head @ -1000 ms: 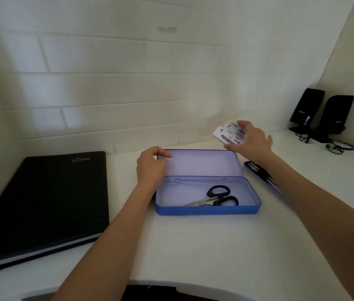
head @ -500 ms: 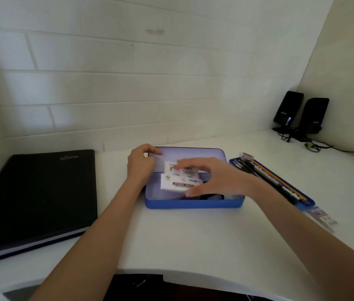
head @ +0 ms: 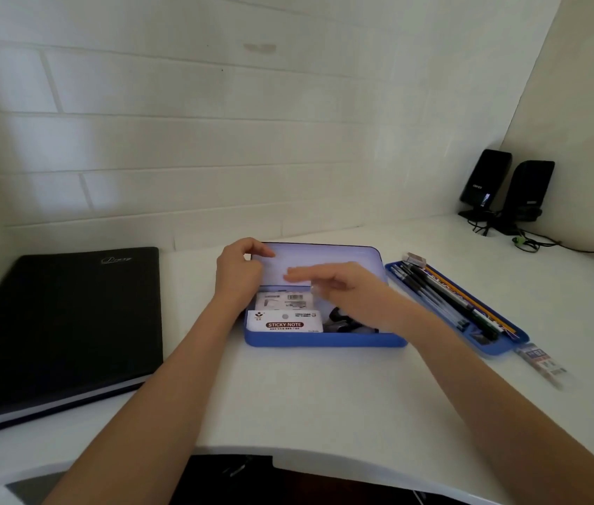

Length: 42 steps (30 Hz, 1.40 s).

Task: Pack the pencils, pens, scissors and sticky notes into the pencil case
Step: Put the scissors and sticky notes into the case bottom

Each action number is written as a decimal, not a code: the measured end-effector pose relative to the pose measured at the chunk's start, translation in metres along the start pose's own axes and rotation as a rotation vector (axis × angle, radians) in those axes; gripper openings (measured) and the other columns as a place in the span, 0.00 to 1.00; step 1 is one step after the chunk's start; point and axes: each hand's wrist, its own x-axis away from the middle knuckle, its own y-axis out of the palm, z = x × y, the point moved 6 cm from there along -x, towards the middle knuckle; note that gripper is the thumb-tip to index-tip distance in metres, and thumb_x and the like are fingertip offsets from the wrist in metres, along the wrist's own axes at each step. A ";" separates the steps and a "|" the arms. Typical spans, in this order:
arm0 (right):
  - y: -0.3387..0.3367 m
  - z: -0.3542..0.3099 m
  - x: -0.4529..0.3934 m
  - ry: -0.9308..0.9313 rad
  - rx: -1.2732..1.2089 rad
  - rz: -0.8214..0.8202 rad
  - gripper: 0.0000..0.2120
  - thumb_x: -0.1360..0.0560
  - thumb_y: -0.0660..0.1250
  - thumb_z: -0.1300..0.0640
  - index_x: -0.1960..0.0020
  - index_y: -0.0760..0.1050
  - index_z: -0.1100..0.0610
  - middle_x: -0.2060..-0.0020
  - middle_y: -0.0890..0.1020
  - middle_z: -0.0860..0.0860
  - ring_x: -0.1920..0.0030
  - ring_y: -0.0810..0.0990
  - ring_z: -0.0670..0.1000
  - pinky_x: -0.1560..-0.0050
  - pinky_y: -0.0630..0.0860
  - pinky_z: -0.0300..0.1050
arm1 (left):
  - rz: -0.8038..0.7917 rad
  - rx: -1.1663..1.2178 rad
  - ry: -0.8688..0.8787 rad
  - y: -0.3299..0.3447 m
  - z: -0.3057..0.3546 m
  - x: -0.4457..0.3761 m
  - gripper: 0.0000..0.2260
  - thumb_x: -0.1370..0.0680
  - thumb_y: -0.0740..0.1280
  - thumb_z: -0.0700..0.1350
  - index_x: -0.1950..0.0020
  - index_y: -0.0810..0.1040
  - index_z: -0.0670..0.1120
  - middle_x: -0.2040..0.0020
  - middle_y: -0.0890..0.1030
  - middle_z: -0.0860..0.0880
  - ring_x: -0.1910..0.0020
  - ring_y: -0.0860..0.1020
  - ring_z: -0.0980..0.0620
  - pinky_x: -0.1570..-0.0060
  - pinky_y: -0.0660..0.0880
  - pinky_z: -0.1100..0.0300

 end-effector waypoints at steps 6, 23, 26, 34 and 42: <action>-0.025 0.017 0.021 0.081 0.202 -0.061 0.07 0.30 0.72 0.63 0.51 0.82 0.58 0.60 0.81 0.41 0.60 0.77 0.34 0.57 0.70 0.24 | 0.046 -0.213 0.321 -0.002 0.052 0.019 0.07 0.31 0.64 0.41 0.60 0.81 0.49 0.50 0.82 0.52 0.44 0.75 0.51 0.45 0.65 0.62; -0.008 0.033 0.016 0.123 0.207 -0.109 0.07 0.30 0.72 0.57 0.56 0.77 0.60 0.62 0.78 0.51 0.63 0.71 0.47 0.57 0.70 0.42 | -0.775 -0.083 0.094 0.043 0.053 0.056 0.07 0.28 0.68 0.38 0.64 0.84 0.42 0.68 0.84 0.51 0.70 0.75 0.57 0.71 0.68 0.66; -0.015 0.039 0.016 0.137 0.137 -0.078 0.03 0.27 0.69 0.62 0.55 0.76 0.59 0.64 0.78 0.50 0.63 0.74 0.46 0.57 0.71 0.41 | -0.937 -0.121 0.164 0.044 0.055 0.060 0.07 0.29 0.72 0.35 0.55 0.83 0.46 0.62 0.82 0.52 0.63 0.78 0.60 0.59 0.73 0.70; -0.077 0.053 0.021 0.152 0.094 0.439 0.14 0.27 0.60 0.70 0.53 0.77 0.53 0.55 0.80 0.53 0.63 0.75 0.45 0.59 0.73 0.36 | -1.024 -0.229 0.244 0.045 0.052 0.063 0.15 0.28 0.73 0.40 0.43 0.79 0.52 0.44 0.80 0.47 0.47 0.77 0.50 0.44 0.73 0.62; -0.152 0.092 0.068 0.435 0.352 0.903 0.20 0.26 0.55 0.67 0.40 0.76 0.52 0.42 0.79 0.53 0.46 0.77 0.53 0.42 0.72 0.48 | -1.120 -0.293 0.262 0.051 0.049 0.064 0.17 0.24 0.68 0.41 0.39 0.77 0.58 0.63 0.77 0.64 0.67 0.67 0.59 0.63 0.66 0.70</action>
